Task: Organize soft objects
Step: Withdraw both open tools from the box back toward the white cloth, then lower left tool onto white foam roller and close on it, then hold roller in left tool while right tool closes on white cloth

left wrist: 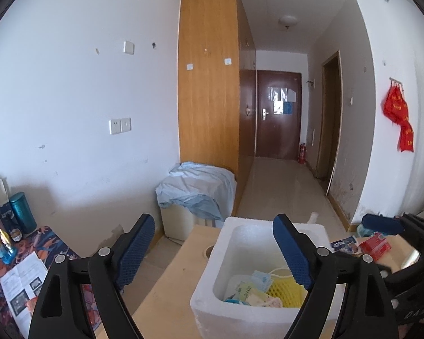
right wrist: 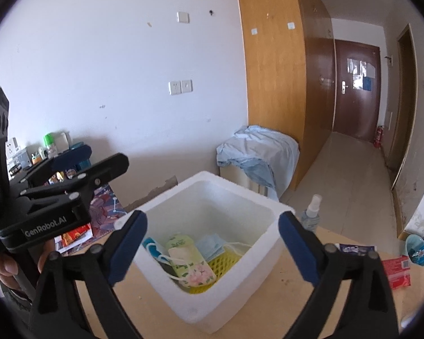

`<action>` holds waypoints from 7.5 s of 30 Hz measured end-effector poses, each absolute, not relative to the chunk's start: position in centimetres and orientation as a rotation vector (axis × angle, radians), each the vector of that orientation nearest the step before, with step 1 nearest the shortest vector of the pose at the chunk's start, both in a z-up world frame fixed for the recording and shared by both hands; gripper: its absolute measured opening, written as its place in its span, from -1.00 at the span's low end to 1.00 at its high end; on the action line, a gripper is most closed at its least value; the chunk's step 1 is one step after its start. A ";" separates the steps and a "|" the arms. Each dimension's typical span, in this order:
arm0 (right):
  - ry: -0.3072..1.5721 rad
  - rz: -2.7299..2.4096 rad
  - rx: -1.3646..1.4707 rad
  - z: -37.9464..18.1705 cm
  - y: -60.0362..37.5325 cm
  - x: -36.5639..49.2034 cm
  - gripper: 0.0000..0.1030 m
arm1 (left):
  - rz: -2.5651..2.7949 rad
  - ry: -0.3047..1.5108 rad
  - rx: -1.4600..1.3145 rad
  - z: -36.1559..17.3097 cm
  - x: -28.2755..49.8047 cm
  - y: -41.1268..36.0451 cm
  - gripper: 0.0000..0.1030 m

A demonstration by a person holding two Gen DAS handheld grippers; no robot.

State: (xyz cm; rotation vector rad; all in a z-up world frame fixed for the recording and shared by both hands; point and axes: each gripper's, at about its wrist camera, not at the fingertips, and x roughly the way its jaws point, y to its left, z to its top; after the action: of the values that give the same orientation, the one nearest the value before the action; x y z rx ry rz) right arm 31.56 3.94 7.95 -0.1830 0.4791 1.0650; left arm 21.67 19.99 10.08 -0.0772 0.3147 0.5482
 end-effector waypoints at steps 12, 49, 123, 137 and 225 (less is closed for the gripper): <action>0.365 1.010 -0.143 12.2 -1.6 26.0 0.99 | 0.513 0.209 -0.040 13.9 14.6 14.8 0.99; 0.251 0.873 -0.023 11.7 -14.6 14.5 0.99 | 0.347 0.117 0.021 13.5 2.9 3.0 0.99; 0.523 0.429 0.016 -2.8 -28.1 17.0 0.99 | 0.033 0.343 -0.008 -1.3 11.4 -7.8 0.99; 0.615 0.405 -0.002 -4.9 -28.5 20.2 0.99 | -0.040 0.466 -0.008 -3.7 16.6 -9.7 0.99; 0.811 0.533 -0.095 -8.7 -22.3 25.4 0.99 | 0.053 0.715 -0.037 -5.8 22.2 -5.7 -0.76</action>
State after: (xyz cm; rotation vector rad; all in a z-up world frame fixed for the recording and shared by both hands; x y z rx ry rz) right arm 25.43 -22.35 -8.66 -0.0951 0.8114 0.5334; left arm 22.23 -5.74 -5.77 -0.0375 0.7148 0.0534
